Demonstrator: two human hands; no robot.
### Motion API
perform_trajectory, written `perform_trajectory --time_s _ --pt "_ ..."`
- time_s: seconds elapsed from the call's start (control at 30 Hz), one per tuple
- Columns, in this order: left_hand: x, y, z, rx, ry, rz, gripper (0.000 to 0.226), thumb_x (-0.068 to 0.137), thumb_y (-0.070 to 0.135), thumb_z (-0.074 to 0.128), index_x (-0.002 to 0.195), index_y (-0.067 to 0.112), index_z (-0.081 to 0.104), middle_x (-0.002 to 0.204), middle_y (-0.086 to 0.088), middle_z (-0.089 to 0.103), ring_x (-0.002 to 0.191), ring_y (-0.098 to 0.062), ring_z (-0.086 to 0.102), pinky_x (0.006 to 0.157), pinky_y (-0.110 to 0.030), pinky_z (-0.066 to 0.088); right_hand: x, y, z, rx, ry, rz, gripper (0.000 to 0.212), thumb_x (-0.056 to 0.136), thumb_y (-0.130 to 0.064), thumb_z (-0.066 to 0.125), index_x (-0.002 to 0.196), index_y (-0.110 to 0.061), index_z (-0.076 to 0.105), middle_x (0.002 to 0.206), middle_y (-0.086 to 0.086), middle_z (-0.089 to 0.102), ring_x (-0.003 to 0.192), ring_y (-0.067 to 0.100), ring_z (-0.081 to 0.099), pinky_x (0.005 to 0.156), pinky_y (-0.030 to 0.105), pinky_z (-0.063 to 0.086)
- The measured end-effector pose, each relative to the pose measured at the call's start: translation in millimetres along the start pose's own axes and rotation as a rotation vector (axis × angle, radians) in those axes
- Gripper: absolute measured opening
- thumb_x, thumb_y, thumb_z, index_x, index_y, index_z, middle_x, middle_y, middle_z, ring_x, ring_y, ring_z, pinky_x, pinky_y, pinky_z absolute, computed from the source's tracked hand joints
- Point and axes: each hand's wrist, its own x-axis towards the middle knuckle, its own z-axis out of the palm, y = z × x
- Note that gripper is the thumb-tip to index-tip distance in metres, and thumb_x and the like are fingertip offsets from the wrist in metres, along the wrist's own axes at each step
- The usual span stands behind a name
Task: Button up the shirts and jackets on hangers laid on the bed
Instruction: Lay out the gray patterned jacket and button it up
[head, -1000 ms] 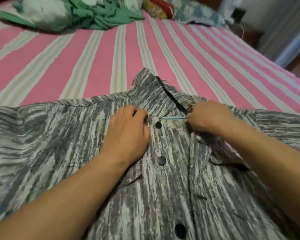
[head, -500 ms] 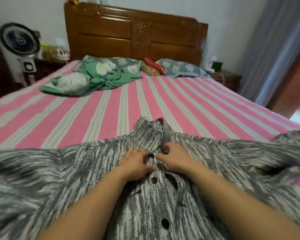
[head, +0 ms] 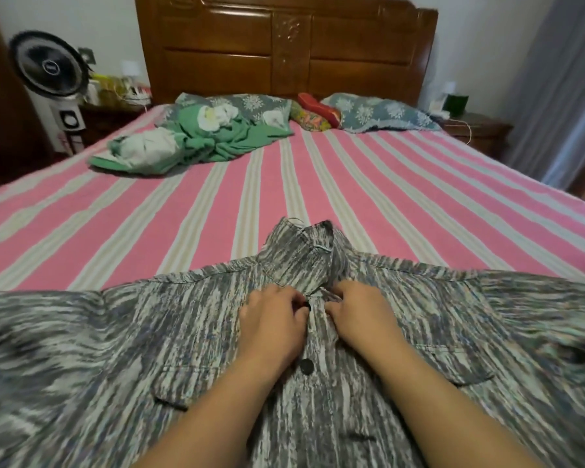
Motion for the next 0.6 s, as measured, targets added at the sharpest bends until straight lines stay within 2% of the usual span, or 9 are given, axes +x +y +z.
perform_trajectory --time_s 0.03,0.1,0.17,0.23,0.3,0.4,0.43,0.53,0.6 --pt "0 1 1 -0.017 -0.009 0.008 0.019 0.097 0.041 0.061 0.116 0.037 0.064 0.113 0.016 0.056 0.112 -0.011 0.046 0.103 -0.034 0.037 -1 3 -2 0.192 -0.006 0.044 0.022 0.098 -0.034 0.062 0.104 -0.014 0.069 0.096 0.005 0.071 0.084 0.024 0.066 0.070 0.034 0.049" --pt "-2 3 1 -0.066 -0.040 0.014 0.016 0.097 0.036 0.062 0.112 0.034 0.063 0.109 0.017 0.055 0.109 -0.007 0.047 0.102 -0.028 0.038 -1 11 -16 0.847 -0.052 0.220 0.022 0.099 -0.032 0.061 0.099 -0.012 0.069 0.088 0.006 0.070 0.070 0.019 0.062 0.063 0.033 0.050" --pt "-1 5 -2 -0.106 -0.058 0.014 0.005 0.098 0.031 0.062 0.101 0.033 0.060 0.101 0.018 0.053 0.103 -0.005 0.050 0.098 -0.025 0.041 0 25 -35 1.404 -0.078 0.359 0.021 0.095 -0.024 0.066 0.107 -0.006 0.068 0.089 0.008 0.069 0.067 0.019 0.063 0.057 0.031 0.054" --pt "-1 8 -5 -0.132 -0.066 0.000 0.012 0.098 0.028 0.062 0.089 0.033 0.057 0.095 0.018 0.054 0.095 -0.004 0.053 0.092 -0.025 0.045 5 44 -42 1.613 -0.072 0.362 0.035 0.085 -0.021 0.076 0.111 0.001 0.069 0.100 0.016 0.071 0.077 0.025 0.063 0.067 0.036 0.057" --pt "1 10 -8 -0.158 -0.081 -0.018 0.016 0.099 0.025 0.062 0.084 0.030 0.058 0.090 0.015 0.058 0.084 -0.001 0.055 0.077 -0.021 0.045 4 44 -46 1.559 -0.063 0.331 0.040 0.079 -0.022 0.081 0.108 0.003 0.070 0.111 0.021 0.070 0.089 0.027 0.060 0.085 0.044 0.052" --pt "3 15 -14 -0.190 -0.098 -0.058 0.017 0.102 0.022 0.059 0.086 0.023 0.064 0.083 0.009 0.064 0.072 -0.001 0.057 0.055 -0.013 0.035 0 28 -39 1.302 -0.045 0.241 0.012 0.090 -0.011 0.067 0.089 0.000 0.067 0.081 0.008 0.066 0.069 0.018 0.050 0.070 0.034 0.044" --pt "4 16 -16 -0.209 -0.093 -0.076 0.020 0.103 0.022 0.057 0.086 0.021 0.066 0.082 0.007 0.065 0.070 -0.002 0.058 0.053 -0.013 0.034 0 21 -35 1.191 -0.051 0.220 0.014 0.092 -0.012 0.064 0.086 0.000 0.066 0.075 0.005 0.063 0.066 0.020 0.047 0.067 0.034 0.042" --pt "6 18 -18 -0.341 -0.086 -0.167 0.024 0.103 0.017 0.057 0.081 0.016 0.068 0.081 0.000 0.070 0.071 -0.014 0.069 0.061 -0.031 0.057 0 8 -18 0.843 -0.088 0.144 0.036 0.098 -0.030 0.060 0.089 0.005 0.066 0.078 0.016 0.063 0.067 0.020 0.047 0.066 0.037 0.041" --pt "6 18 -16 -0.544 -0.100 -0.257 0.020 0.101 0.011 0.058 0.084 0.011 0.068 0.081 -0.007 0.072 0.066 -0.018 0.073 0.070 -0.041 0.063 -3 2 -16 0.715 -0.078 0.131 0.043 0.101 -0.038 0.057 0.086 0.001 0.068 0.074 0.012 0.060 0.062 0.017 0.046 0.061 0.032 0.036"
